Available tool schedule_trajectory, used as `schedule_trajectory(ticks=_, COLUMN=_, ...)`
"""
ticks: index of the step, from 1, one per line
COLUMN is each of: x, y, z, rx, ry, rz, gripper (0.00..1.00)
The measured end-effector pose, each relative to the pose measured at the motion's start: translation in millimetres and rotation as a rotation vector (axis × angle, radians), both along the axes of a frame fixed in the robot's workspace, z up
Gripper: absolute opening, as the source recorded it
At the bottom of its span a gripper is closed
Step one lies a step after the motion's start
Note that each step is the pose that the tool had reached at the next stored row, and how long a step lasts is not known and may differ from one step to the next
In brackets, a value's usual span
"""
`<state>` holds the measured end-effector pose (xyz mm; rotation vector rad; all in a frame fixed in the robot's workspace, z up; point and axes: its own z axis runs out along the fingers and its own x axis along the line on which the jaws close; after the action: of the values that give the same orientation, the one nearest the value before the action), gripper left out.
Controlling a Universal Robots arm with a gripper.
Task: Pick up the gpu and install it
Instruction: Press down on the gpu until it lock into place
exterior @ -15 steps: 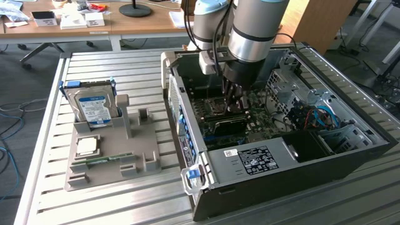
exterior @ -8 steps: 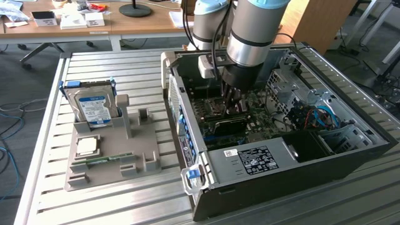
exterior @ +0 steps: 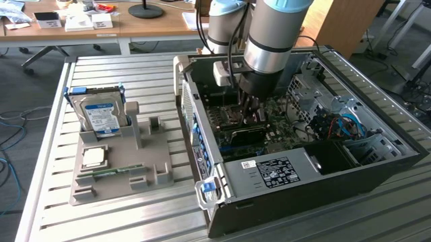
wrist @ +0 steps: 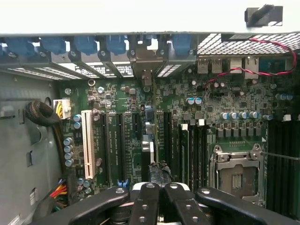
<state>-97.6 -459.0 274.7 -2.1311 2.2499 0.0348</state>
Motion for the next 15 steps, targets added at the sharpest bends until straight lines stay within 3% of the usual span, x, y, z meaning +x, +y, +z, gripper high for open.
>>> schedule_trajectory(ticks=15, x=-0.5, y=1.1, z=-5.6, rx=-0.0004, ry=0.0002, rz=0.0, gripper=0.11)
